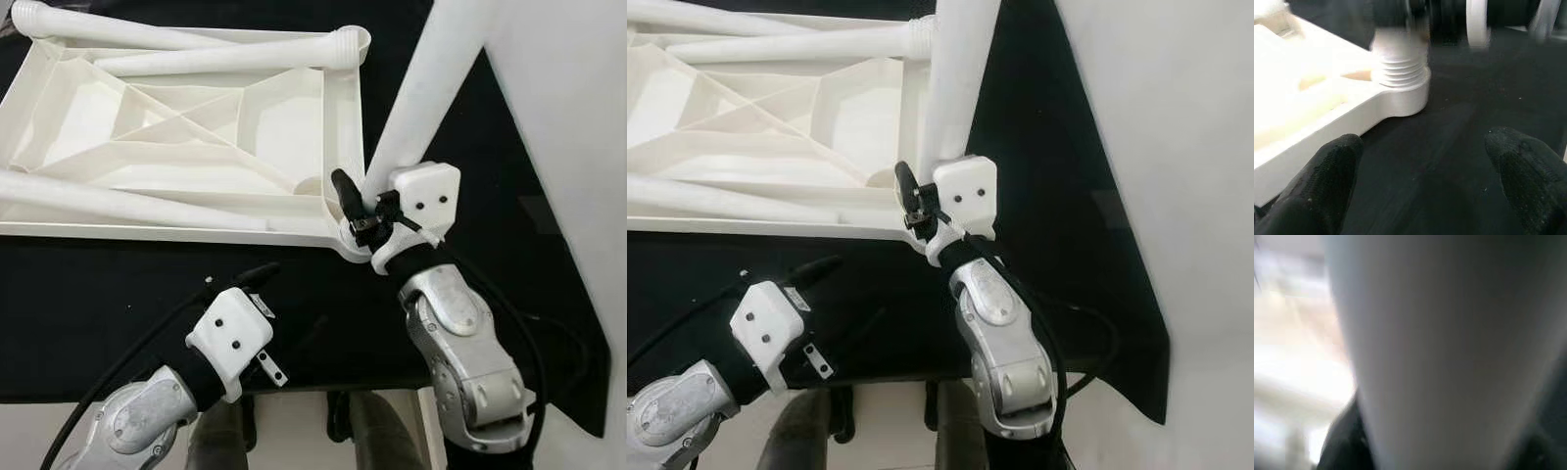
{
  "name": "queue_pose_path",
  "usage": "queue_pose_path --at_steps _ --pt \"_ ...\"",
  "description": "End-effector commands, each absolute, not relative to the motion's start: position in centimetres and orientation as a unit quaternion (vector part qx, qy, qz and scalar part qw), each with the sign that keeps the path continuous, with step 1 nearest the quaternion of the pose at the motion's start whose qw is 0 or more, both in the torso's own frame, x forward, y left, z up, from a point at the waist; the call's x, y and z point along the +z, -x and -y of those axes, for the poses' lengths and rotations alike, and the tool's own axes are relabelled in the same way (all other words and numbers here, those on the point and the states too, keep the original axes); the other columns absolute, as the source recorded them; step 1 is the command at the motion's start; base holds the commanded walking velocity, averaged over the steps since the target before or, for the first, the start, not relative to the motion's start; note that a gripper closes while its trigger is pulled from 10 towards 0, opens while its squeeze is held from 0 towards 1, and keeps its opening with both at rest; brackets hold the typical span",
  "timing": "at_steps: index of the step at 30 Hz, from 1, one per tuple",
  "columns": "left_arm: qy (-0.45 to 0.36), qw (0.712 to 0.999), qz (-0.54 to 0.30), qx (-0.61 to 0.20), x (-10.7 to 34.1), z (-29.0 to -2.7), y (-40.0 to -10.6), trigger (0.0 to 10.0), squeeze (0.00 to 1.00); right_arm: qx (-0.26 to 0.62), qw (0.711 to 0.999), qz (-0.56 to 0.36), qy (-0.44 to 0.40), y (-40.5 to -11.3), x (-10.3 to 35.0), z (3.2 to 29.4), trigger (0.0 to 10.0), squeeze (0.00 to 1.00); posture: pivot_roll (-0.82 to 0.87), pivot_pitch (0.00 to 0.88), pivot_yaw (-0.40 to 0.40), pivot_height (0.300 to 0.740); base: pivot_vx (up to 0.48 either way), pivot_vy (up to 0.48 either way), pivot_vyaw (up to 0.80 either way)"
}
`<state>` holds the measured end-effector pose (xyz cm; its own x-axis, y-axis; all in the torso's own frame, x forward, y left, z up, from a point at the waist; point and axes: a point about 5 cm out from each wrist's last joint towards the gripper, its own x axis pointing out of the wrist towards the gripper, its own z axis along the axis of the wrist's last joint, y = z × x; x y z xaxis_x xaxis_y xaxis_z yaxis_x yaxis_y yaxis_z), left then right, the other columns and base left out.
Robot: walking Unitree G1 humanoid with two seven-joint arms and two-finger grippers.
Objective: Building children table
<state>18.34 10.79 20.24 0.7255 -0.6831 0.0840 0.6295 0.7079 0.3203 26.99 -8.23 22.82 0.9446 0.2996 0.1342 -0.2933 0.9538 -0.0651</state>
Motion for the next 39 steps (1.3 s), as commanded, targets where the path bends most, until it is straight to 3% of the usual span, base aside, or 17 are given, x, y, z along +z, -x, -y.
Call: queue_pose_path --at_steps 1,4,5,7,9,14,15,18,20,22,24,28,29,30,31,32,39 --pt "-0.13 0.919 0.091 -0.361 20.0 -10.7 -18.0 10.0 0.0 0.143 0.989 -0.026 0.021 -27.6 19.6 8.5 10.0 1.0 0.09 0.393 -0.058 0.74 0.0 0.0 0.0" --pt "-0.129 0.919 0.092 -0.361 20.0 -10.6 -18.0 10.0 0.0 0.202 0.977 0.053 -0.038 -28.0 22.3 7.8 10.0 0.94 0.08 0.391 -0.058 0.74 0.0 0.0 0.0" --pt "-0.129 0.919 0.093 -0.361 20.0 -10.6 -18.0 10.0 0.0 0.234 0.968 0.083 -0.047 -28.0 23.4 7.6 10.0 0.0 0.08 0.39 -0.058 0.74 0.0 0.0 0.0" --pt "-0.129 0.919 0.093 -0.361 20.0 -10.6 -18.0 10.0 0.0 0.234 0.968 0.083 -0.047 -28.0 23.4 7.6 10.0 0.0 0.08 0.39 -0.058 0.74 0.0 0.0 0.0" --pt "-0.128 0.919 0.093 -0.361 20.0 -10.6 -18.1 10.0 0.0 0.318 0.937 0.146 -0.014 -28.0 25.6 7.4 10.0 0.0 0.08 0.387 -0.058 0.74 0.0 0.0 0.0" --pt "-0.127 0.919 0.094 -0.362 20.0 -10.5 -18.1 10.0 0.0 0.406 0.896 0.179 0.029 -28.7 27.3 7.9 10.0 0.0 0.08 0.385 -0.06 0.74 0.0 0.0 0.0" --pt "-0.127 0.918 0.095 -0.363 20.0 -10.4 -18.2 10.0 0.0 0.46 0.866 0.189 0.06 -29.1 28.1 8.4 10.0 0.0 0.09 0.383 -0.067 0.74 0.0 0.0 0.0" --pt "-0.127 0.918 0.095 -0.363 20.0 -10.4 -18.2 10.0 0.0 0.46 0.866 0.189 0.06 -29.1 28.1 8.4 10.0 0.0 0.09 0.383 -0.067 0.74 0.0 0.0 0.0" --pt "-0.127 0.918 0.095 -0.363 20.0 -10.4 -18.2 10.0 0.0 0.493 0.844 0.19 0.085 -29.3 28.4 8.5 10.0 0.0 0.09 0.377 -0.068 0.74 0.0 0.0 0.0" --pt "-0.129 0.918 0.1 -0.361 20.1 -10.4 -18.3 10.0 0.0 0.574 0.789 0.181 0.127 -30.0 28.8 8.7 10.0 0.0 0.1 0.368 -0.078 0.74 0.0 0.0 0.0" --pt "-0.134 0.921 0.108 -0.35 20.5 -10.5 -18.5 10.0 0.0 0.61 0.763 0.16 0.143 -31.5 28.7 8.8 10.0 0.0 0.11 0.363 -0.084 0.74 0.0 0.0 0.0" --pt "-0.139 0.924 0.113 -0.339 20.7 -10.8 -18.5 10.0 0.0 0.621 0.756 0.146 0.146 -32.3 28.4 8.9 10.0 0.0 0.12 0.362 -0.087 0.74 0.0 0.0 0.0" --pt "-0.143 0.925 0.115 -0.332 20.8 -11.0 -18.5 10.0 0.0 0.63 0.751 0.137 0.144 -32.7 28.1 9.0 8.4 0.0 0.13 0.36 -0.088 0.74 0.0 0.0 0.0" --pt "-0.143 0.925 0.115 -0.332 20.8 -11.0 -18.5 10.0 0.0 0.63 0.751 0.137 0.144 -32.7 28.1 9.0 8.4 0.0 0.13 0.36 -0.088 0.74 0.0 0.0 0.0" --pt "-0.146 0.927 0.117 -0.326 20.9 -11.1 -18.4 10.0 0.0 0.636 0.748 0.13 0.141 -33.0 27.9 9.1 2.4 0.0 0.13 0.36 -0.088 0.74 0.0 0.0 0.0" --pt "-0.148 0.929 0.119 -0.319 20.9 -11.3 -18.4 10.0 0.0 0.642 0.744 0.125 0.14 -33.3 27.7 9.3 0.0 0.0 0.13 0.357 -0.085 0.74 0.0 0.0 0.0" --pt "-0.15 0.932 0.12 -0.306 21.0 -11.6 -18.4 10.0 0.0 0.65 0.74 0.102 0.137 -33.6 26.8 10.1 0.0 0.0 0.13 0.352 -0.08 0.74 0.0 0.0 0.0"
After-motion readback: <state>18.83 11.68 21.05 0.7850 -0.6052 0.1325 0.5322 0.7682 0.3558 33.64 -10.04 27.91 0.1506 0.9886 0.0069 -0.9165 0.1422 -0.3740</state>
